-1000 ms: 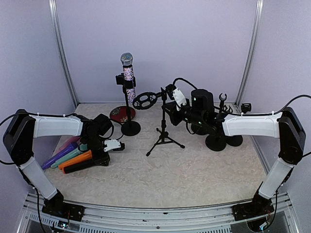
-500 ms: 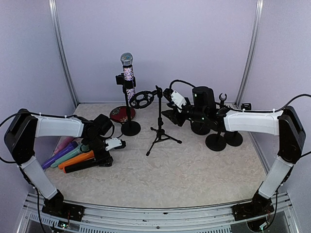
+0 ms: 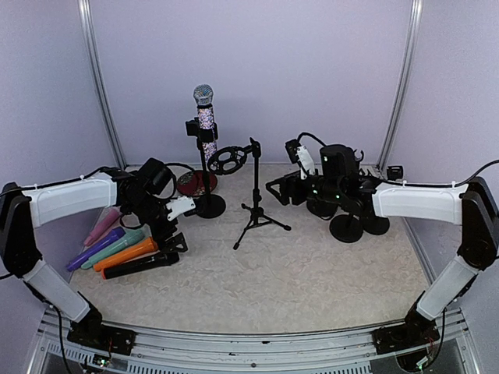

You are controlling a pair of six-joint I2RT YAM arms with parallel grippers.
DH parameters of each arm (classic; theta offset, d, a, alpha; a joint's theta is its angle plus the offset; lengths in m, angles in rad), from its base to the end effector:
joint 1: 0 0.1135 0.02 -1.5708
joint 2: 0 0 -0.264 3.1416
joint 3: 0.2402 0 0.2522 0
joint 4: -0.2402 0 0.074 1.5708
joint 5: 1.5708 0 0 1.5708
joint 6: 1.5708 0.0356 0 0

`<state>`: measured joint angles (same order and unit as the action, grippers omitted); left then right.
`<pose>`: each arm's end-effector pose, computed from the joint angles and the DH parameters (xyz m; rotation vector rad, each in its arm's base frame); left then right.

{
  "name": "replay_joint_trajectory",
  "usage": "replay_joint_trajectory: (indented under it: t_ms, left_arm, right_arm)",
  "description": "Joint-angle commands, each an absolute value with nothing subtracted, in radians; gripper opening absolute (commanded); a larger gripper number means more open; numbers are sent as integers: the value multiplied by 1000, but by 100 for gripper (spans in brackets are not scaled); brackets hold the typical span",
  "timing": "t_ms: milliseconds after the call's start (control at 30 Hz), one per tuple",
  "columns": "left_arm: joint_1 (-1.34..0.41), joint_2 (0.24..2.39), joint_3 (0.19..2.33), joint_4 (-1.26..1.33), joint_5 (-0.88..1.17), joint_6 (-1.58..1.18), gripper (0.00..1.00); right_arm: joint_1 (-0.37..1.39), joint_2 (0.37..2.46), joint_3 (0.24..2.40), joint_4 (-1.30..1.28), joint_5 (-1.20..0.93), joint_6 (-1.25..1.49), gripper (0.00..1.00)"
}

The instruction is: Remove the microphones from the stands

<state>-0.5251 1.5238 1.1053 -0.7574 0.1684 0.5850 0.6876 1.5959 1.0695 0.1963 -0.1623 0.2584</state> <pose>0.2547 -0.1544 0.2318 1.4803 2.2996 -0.2143 0.2837 0.2404 0.2708 -0.5323 1.9039 0.7852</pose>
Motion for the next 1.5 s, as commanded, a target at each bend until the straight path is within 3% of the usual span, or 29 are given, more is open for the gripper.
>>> replay_joint_trajectory:
  t_ms: [0, 333, 600, 1200, 1467]
  left_arm:
    - [-500, 1466, 1181, -838, 244, 569, 99]
    - [-343, 1414, 1246, -893, 296, 520, 99]
    - [-314, 1377, 1213, -875, 269, 522, 99]
    - [-314, 1383, 1200, -878, 256, 523, 99]
    - [-314, 1392, 1202, -898, 278, 527, 99]
  right_arm:
    - [684, 1597, 996, 259, -186, 651, 73]
    - [683, 1798, 1126, 316, -354, 780, 61]
    - [677, 1893, 1196, 341, -396, 815, 49]
    - [661, 1891, 1222, 295, -392, 768, 0]
    - [662, 1847, 1205, 163, -320, 626, 0]
